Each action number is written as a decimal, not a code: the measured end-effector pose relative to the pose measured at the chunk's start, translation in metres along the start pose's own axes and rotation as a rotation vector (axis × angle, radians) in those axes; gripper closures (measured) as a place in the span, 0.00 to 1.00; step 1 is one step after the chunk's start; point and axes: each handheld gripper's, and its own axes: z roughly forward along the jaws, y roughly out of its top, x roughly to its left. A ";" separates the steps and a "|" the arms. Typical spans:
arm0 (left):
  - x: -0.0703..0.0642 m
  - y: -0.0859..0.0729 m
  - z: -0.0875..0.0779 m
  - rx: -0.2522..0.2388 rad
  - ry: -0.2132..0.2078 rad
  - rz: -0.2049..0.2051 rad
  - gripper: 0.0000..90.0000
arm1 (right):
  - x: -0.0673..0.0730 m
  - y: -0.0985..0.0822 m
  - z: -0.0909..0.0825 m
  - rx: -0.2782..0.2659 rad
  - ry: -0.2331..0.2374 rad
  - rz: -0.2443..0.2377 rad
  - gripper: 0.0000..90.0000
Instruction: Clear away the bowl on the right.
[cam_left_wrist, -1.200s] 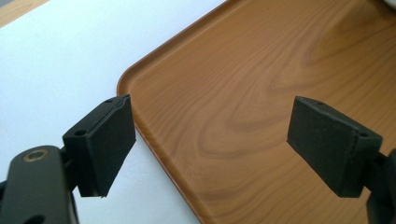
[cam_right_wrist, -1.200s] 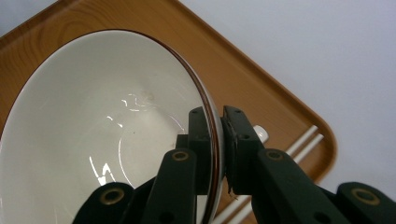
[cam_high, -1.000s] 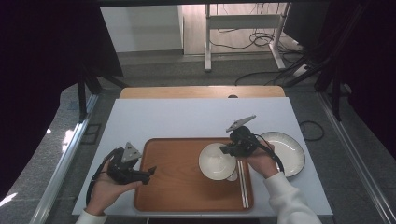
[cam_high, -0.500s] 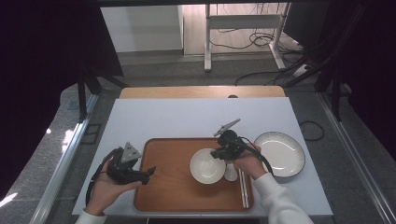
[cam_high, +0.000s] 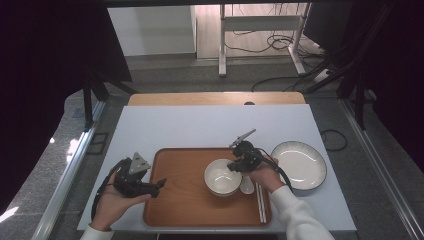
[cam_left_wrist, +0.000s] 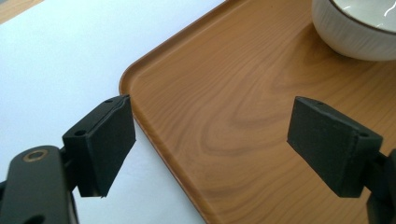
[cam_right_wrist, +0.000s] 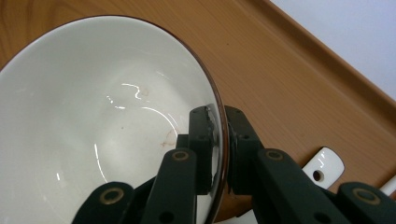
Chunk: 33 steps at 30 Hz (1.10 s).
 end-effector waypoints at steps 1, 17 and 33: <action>0.000 0.000 0.000 0.000 0.000 0.000 0.17 | 0.000 0.000 0.000 0.000 0.000 0.000 0.91; 0.005 -0.002 -0.004 -0.011 0.012 -0.019 0.17 | -0.012 -0.011 -0.046 -0.208 -0.043 -0.001 0.42; 0.008 -0.005 -0.007 -0.017 0.021 -0.029 0.17 | -0.036 -0.050 -0.108 -0.326 -0.067 0.049 0.36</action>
